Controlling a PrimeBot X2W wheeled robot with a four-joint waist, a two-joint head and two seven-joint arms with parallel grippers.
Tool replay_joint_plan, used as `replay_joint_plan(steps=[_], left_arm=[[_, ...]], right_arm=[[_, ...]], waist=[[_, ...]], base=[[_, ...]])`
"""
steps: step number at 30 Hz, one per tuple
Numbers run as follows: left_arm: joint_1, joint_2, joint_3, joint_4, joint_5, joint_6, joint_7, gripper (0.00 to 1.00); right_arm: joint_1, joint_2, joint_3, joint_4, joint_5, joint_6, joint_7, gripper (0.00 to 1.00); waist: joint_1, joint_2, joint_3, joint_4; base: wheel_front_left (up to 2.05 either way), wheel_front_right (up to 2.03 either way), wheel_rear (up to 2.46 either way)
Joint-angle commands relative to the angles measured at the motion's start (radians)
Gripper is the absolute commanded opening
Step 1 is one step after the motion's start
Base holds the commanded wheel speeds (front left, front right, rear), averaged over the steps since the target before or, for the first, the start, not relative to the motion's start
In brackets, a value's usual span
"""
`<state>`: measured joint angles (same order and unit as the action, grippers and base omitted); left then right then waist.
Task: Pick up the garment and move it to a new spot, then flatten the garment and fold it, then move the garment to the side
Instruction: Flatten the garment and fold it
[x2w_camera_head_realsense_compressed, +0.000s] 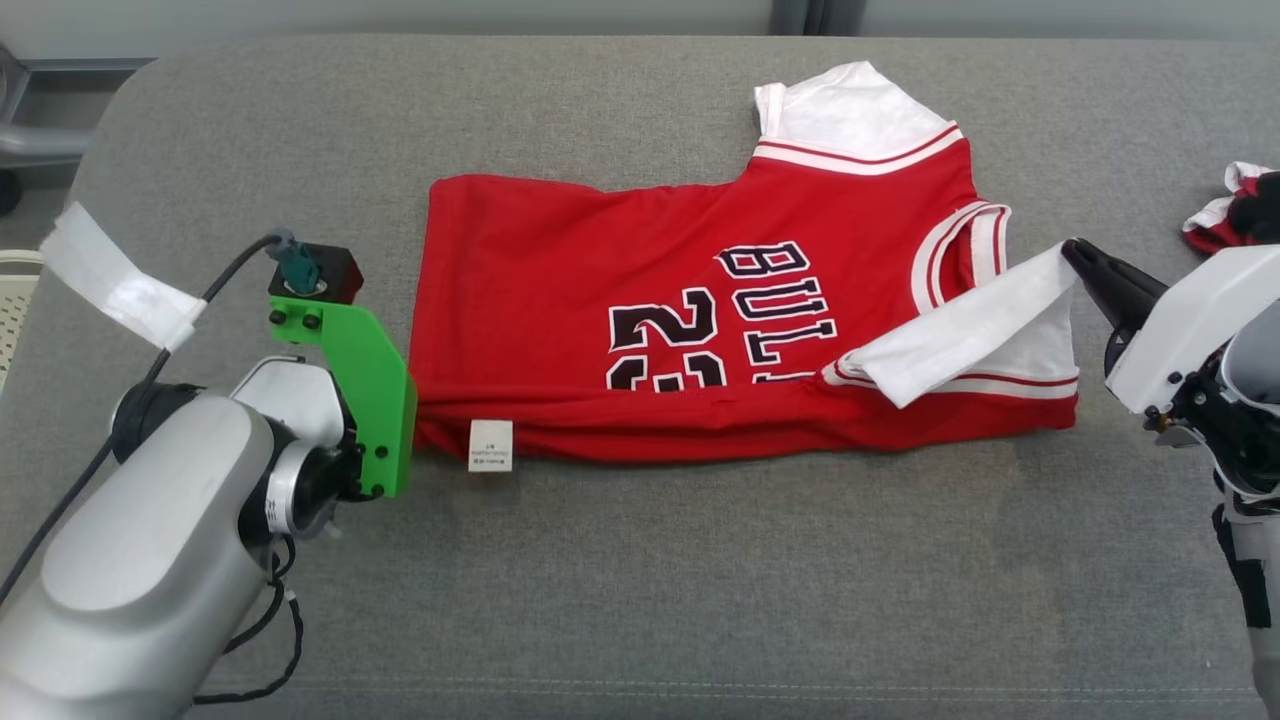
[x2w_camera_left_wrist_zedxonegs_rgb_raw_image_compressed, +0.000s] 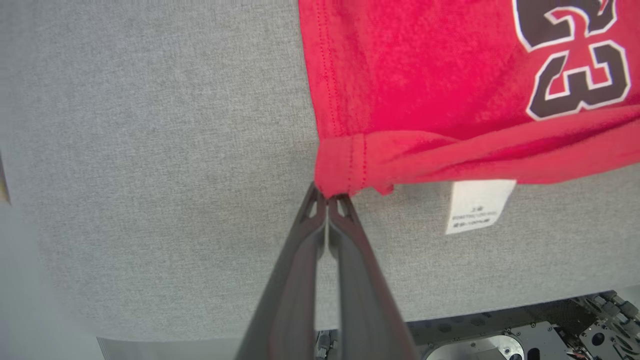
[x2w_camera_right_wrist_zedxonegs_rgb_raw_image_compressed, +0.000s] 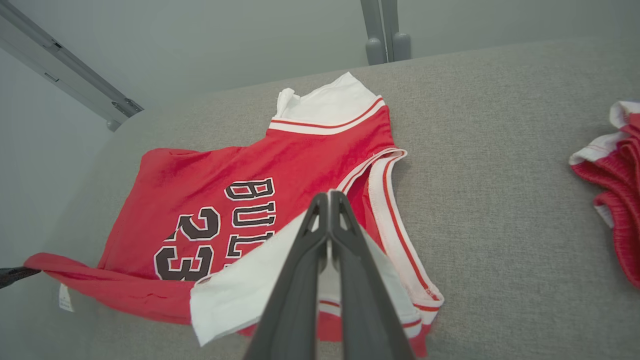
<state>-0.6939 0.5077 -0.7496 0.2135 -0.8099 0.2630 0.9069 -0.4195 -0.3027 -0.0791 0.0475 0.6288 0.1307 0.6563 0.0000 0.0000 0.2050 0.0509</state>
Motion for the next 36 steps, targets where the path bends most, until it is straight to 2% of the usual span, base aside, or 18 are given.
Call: replay_joint_plan(steps=[1, 14, 21, 22, 23, 24, 25, 32, 36], left_arm=[[-0.034, -0.006, 0.002, 0.021, -0.004, -0.006, 0.009, 0.00], [-0.136, -0.062, -0.026, 0.171, 0.020, -0.027, 0.030, 0.00], [-0.167, -0.074, -0.027, 0.219, 0.032, -0.033, 0.008, 0.00], [-0.176, -0.076, -0.025, 0.224, 0.039, -0.031, -0.010, 0.05], [-0.182, -0.078, -0.023, 0.229, 0.045, -0.031, -0.029, 0.34], [-0.186, -0.081, -0.020, 0.236, 0.051, -0.028, -0.050, 0.92], [-0.187, -0.084, -0.016, 0.245, 0.057, -0.023, -0.070, 1.00], [-0.173, -0.110, 0.000, 0.296, 0.061, -0.024, -0.180, 1.00], [-0.133, -0.113, 0.016, 0.302, 0.070, -0.018, -0.280, 1.00]], right_arm=[[-0.019, -0.004, 0.017, 0.030, -0.009, 0.000, -0.033, 0.00], [-0.174, 0.017, 0.133, 0.253, -0.077, 0.000, -0.295, 0.00], [-0.240, 0.031, 0.169, 0.347, -0.087, 0.000, -0.365, 0.00], [-0.251, 0.032, 0.171, 0.359, -0.089, 0.000, -0.379, 0.00], [-0.262, 0.033, 0.174, 0.371, -0.088, 0.000, -0.388, 0.34], [-0.270, 0.037, 0.175, 0.384, -0.083, 0.000, -0.397, 1.00], [-0.276, 0.040, 0.179, 0.395, -0.077, 0.000, -0.402, 1.00], [-0.298, 0.019, 0.192, 0.414, -0.058, 0.000, -0.462, 1.00], [-0.276, 0.002, 0.172, 0.397, -0.052, 0.000, -0.499, 1.00]], waist=[[0.0000, 0.0000, -0.003, -0.003], [0.0000, 0.0000, 0.030, -0.054], [0.0000, 0.0000, 0.058, -0.066], [0.0000, 0.0000, 0.063, -0.066], [0.0000, 0.0000, 0.068, -0.066], [0.0000, 0.0000, 0.072, -0.065], [0.0000, 0.0000, 0.075, -0.064], [0.0000, 0.0000, 0.078, -0.042], [0.0000, 0.0000, 0.060, -0.022]], base=[[0.00, 0.00, 0.00], [0.00, 0.00, 0.00], [0.00, 0.00, 0.00], [0.00, 0.00, 0.00], [0.00, 0.00, 0.00], [0.00, 0.00, 0.00], [0.00, 0.00, 0.00], [0.00, 0.00, 0.00], [0.00, 0.00, 0.00]])
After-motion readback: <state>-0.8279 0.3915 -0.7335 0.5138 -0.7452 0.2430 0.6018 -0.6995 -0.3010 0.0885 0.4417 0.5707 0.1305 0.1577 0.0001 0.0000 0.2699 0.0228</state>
